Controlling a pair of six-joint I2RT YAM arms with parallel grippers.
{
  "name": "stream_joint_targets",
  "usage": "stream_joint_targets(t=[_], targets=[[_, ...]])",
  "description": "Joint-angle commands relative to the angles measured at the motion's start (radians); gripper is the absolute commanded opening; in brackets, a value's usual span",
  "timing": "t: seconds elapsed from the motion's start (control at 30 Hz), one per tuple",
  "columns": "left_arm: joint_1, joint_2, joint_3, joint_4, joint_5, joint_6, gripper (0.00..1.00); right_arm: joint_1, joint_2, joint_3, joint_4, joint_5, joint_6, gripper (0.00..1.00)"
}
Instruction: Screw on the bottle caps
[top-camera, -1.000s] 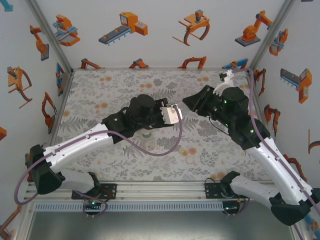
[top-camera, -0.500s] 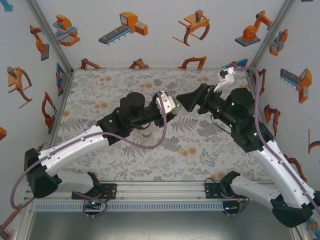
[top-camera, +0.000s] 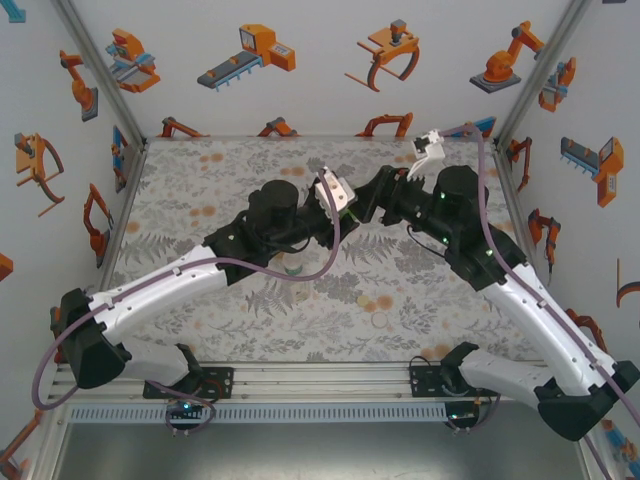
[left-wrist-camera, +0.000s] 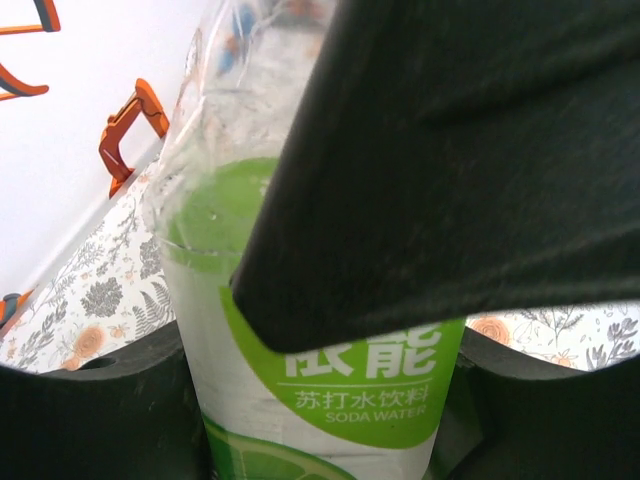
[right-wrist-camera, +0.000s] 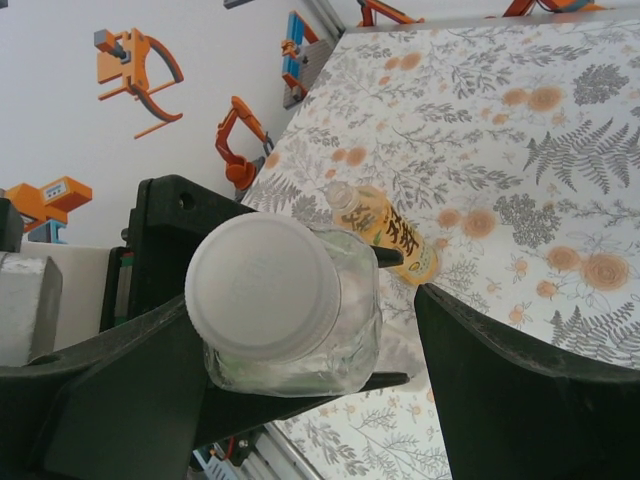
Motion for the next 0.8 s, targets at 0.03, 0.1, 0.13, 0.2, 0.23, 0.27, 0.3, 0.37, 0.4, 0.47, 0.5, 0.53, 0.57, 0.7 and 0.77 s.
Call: stream_joint_targets(t=[0.03, 0.1, 0.13, 0.2, 0.23, 0.27, 0.3, 0.37, 0.4, 0.47, 0.5, 0.53, 0.57, 0.7, 0.77], targets=[[0.003, 0.012, 0.047, 0.048, -0.006, -0.031, 0.0, 0.007, 0.023, 0.007, 0.038, -0.029, -0.002, 0.68], [0.003, 0.016, 0.05, 0.049, -0.014, -0.033, 0.0, 0.007, 0.029, 0.007, 0.039, -0.035, 0.0, 0.66], [0.003, 0.016, 0.05, 0.049, -0.017, -0.034, 0.0, 0.007, 0.03, 0.007, 0.039, -0.037, 0.002, 0.64], [0.003, 0.018, 0.05, 0.05, -0.021, -0.035, 0.0, 0.007, 0.033, 0.005, 0.04, -0.04, 0.004, 0.6], [0.003, 0.018, 0.05, 0.05, -0.022, -0.037, 0.0, 0.007, 0.033, 0.006, 0.039, -0.04, 0.006, 0.58], [0.003, 0.017, 0.049, 0.05, -0.024, -0.037, 0.0, 0.007, 0.034, 0.006, 0.039, -0.038, 0.008, 0.56], [0.003, 0.017, 0.05, 0.051, -0.027, -0.038, 0.02, 0.007, 0.033, 0.005, 0.038, -0.037, 0.009, 0.53], [0.003, 0.017, 0.05, 0.053, -0.029, -0.039, 0.11, 0.007, 0.036, 0.006, 0.035, -0.036, 0.011, 0.46], [0.003, 0.017, 0.05, 0.055, -0.029, -0.04, 0.17, 0.007, 0.036, 0.006, 0.033, -0.034, 0.01, 0.44], [0.003, 0.016, 0.047, 0.055, -0.022, -0.04, 0.27, 0.007, 0.034, 0.005, 0.031, -0.029, 0.009, 0.44], [0.003, 0.015, 0.045, 0.057, -0.015, -0.039, 0.34, 0.007, 0.033, 0.005, 0.027, -0.025, 0.008, 0.44], [0.003, 0.013, 0.044, 0.059, -0.008, -0.038, 0.4, 0.007, 0.033, 0.004, 0.024, -0.022, 0.004, 0.43], [0.003, 0.01, 0.042, 0.061, -0.001, -0.038, 0.48, 0.007, 0.031, 0.004, 0.02, -0.016, -0.001, 0.43], [0.003, -0.004, 0.027, 0.074, 0.018, -0.043, 0.67, 0.007, 0.029, 0.006, -0.006, 0.024, -0.035, 0.43], [0.003, -0.016, 0.014, 0.085, 0.021, -0.048, 0.71, 0.007, 0.031, 0.004, -0.017, 0.047, -0.063, 0.43]])
